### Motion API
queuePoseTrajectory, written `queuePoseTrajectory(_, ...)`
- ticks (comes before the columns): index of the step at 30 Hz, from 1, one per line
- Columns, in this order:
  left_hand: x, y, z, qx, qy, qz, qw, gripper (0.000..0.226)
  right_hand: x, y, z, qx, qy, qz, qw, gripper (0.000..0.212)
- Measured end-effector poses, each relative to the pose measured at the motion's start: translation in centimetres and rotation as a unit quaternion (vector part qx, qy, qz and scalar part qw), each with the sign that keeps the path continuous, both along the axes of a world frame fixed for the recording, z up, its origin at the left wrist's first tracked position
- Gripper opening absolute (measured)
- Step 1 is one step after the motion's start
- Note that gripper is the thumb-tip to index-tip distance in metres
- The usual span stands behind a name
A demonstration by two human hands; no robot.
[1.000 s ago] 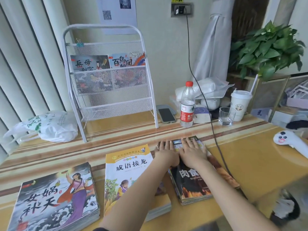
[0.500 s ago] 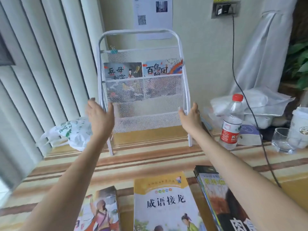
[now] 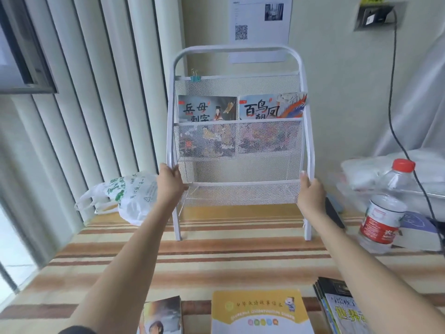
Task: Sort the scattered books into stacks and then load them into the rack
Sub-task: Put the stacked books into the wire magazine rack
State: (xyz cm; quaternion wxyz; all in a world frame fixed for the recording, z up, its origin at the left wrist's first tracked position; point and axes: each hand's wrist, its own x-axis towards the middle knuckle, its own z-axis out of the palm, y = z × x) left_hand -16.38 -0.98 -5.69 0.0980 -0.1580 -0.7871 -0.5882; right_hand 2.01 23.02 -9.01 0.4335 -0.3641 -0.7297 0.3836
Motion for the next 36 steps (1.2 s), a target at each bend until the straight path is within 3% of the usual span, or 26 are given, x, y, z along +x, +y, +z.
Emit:
queuePoseTrajectory(6,3.0,-1.9,-0.6,-0.031,0.056,0.039,0.997,0.010,3.1,-2.4,0.3,-0.005,-0.005,0.018,1.000,0.040)
queuePoseTrajectory(19,9.4,-6.5,-0.4,-0.040,0.073,0.045,0.996,0.005,9.0,-7.0,0.8,-0.027,-0.031,0.006,0.999,0.041)
queuePoseTrajectory(20,9.2,-6.8,-0.4,-0.039,0.057,0.024,0.997,0.009,9.3,-7.2,1.1,-0.033,-0.044,0.010,0.998,0.043)
queuePoseTrajectory(23,9.2,-7.9,0.2,-0.031,0.012,-0.040,0.999,0.048,9.6,-7.6,2.3,-0.044,-0.085,-0.020,0.995,0.045)
queuePoseTrajectory(26,9.3,-8.7,1.5,-0.010,0.094,0.006,0.996,0.068,9.1,-7.7,3.9,0.068,-0.072,-0.108,0.989,0.048)
queuePoseTrajectory(28,9.3,-8.7,3.6,-0.032,0.219,0.052,0.974,0.067,8.2,-7.7,5.8,0.216,-0.034,-0.132,0.967,0.049)
queuePoseTrajectory(31,8.5,-7.1,8.6,-0.161,0.394,0.054,0.903,0.061,5.6,-8.0,9.9,0.376,0.008,-0.111,0.920,0.052)
queuePoseTrajectory(34,6.9,-4.2,12.5,-0.309,0.455,0.013,0.835,0.062,2.5,-8.6,13.9,0.446,-0.033,-0.072,0.891,0.059)
queuePoseTrajectory(36,5.2,-2.3,14.0,-0.364,0.454,0.010,0.813,0.065,0.5,-8.4,15.2,0.464,-0.086,-0.047,0.881,0.061)
